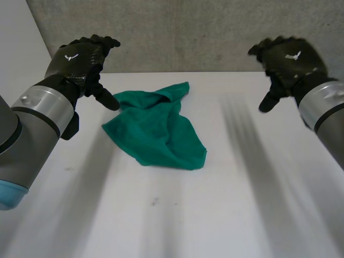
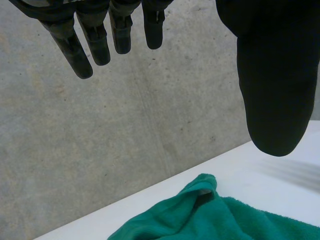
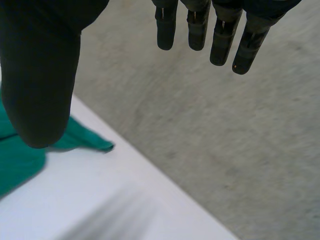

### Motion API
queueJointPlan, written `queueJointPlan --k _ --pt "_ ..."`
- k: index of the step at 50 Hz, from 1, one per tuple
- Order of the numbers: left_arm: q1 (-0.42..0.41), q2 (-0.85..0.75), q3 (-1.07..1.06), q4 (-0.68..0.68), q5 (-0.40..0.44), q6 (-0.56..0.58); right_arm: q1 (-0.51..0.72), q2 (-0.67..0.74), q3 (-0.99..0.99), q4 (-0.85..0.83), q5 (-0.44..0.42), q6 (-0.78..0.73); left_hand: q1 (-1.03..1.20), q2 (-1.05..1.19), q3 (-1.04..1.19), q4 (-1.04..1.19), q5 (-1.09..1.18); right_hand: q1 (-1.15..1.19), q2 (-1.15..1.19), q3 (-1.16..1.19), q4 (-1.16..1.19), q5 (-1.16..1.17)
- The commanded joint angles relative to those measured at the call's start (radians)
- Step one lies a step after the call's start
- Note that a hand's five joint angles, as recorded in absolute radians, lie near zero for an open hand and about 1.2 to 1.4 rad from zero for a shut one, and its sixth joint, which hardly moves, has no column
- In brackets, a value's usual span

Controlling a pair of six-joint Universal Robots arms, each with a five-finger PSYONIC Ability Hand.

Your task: Fold the towel.

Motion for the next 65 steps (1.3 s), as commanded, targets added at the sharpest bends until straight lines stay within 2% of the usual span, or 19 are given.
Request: queueJointPlan --k 1,5,10,14,18,22,29,34,38,45,48,49,51,59,65 --pt "0.001 -0.002 0.006 0.0 0.0 0.015 0.13 0.124 -0.026 0.146 -0.048 -0.009 -0.009 -0.012 -0.02 -0.014 -0.03 -0.021 -0.043 -0.033 -0.051 -0.049" --pt "-0.002 -0.003 0.002 -0.005 -0.002 0.038 0.183 0.203 -0.041 0.187 -0.048 -0.035 0.0 -0.003 -0.012 -0.005 -0.021 -0.021 -0.043 -0.033 -0.051 -0.049" --pt "-0.023 -0.017 -0.003 -0.005 -0.008 0.026 0.181 0.25 -0.053 0.187 -0.041 -0.073 0.023 0.02 0.012 0.018 0.002 -0.021 -0.043 -0.033 -0.051 -0.049" --pt "-0.168 -0.167 0.025 0.006 -0.012 0.01 0.172 0.244 -0.069 0.184 -0.025 -0.078 0.026 0.023 0.015 0.021 0.005 -0.021 -0.043 -0.033 -0.051 -0.049" --pt "-0.262 -0.313 0.092 0.032 -0.032 0.015 0.097 0.22 -0.087 0.17 0.031 -0.075 0.035 0.032 0.023 0.03 0.014 -0.021 -0.043 -0.033 -0.051 -0.049" --pt "-0.314 -0.463 0.184 0.049 -0.052 0.018 0.04 0.211 -0.09 0.17 0.058 -0.078 0.061 0.058 0.05 0.057 0.04 -0.021 -0.043 -0.033 -0.051 -0.049" --pt "-0.339 -0.655 0.334 0.09 -0.071 0.047 0.014 0.211 -0.092 0.17 0.05 -0.078 0.182 0.178 0.17 0.177 0.161 -0.021 -0.043 -0.033 -0.051 -0.049" --pt "-0.341 -0.779 0.423 0.157 -0.084 0.147 0.011 0.212 -0.092 0.168 0.048 -0.078 0.407 0.404 0.396 0.403 0.386 -0.021 -0.043 -0.033 -0.051 -0.049" --pt "-0.341 -0.827 0.451 0.17 -0.086 0.174 0.013 0.212 -0.09 0.167 0.048 -0.08 0.437 0.434 0.426 0.432 0.416 -0.021 -0.043 -0.033 -0.051 -0.049" --pt "-0.341 -0.865 0.463 0.17 -0.087 0.181 0.005 0.212 -0.092 0.165 0.048 -0.083 0.522 0.519 0.511 0.517 0.501 -0.021 -0.043 -0.033 -0.051 -0.049" --pt "-0.339 -0.87 0.473 0.17 -0.089 0.181 -0.01 0.212 -0.093 0.167 0.048 -0.083 0.724 0.721 0.713 0.72 0.703 -0.021 -0.043 -0.033 -0.051 -0.049" --pt "-0.339 -0.866 0.476 0.17 -0.089 0.181 -0.013 0.212 -0.093 0.165 0.048 -0.083 0.929 0.925 0.917 0.924 0.907 -0.021 -0.043 -0.033 -0.051 -0.049" --pt "-0.338 -0.861 0.479 0.17 -0.087 0.182 -0.013 0.212 -0.093 0.165 0.05 -0.083 1.199 1.196 1.187 1.194 1.178 -0.021 -0.043 -0.033 -0.051 -0.049" --pt "-0.336 -0.795 0.474 0.156 -0.087 0.202 -0.035 0.212 -0.104 0.168 0.048 -0.08 1.2 1.197 1.189 1.195 1.179 -0.021 -0.043 -0.033 -0.051 -0.049" --pt "-0.287 -0.519 0.316 0.141 -0.081 0.3 -0.058 0.214 -0.116 0.174 0.041 -0.069 1.2 1.197 1.189 1.195 1.179 -0.021 -0.043 -0.033 -0.051 -0.049"
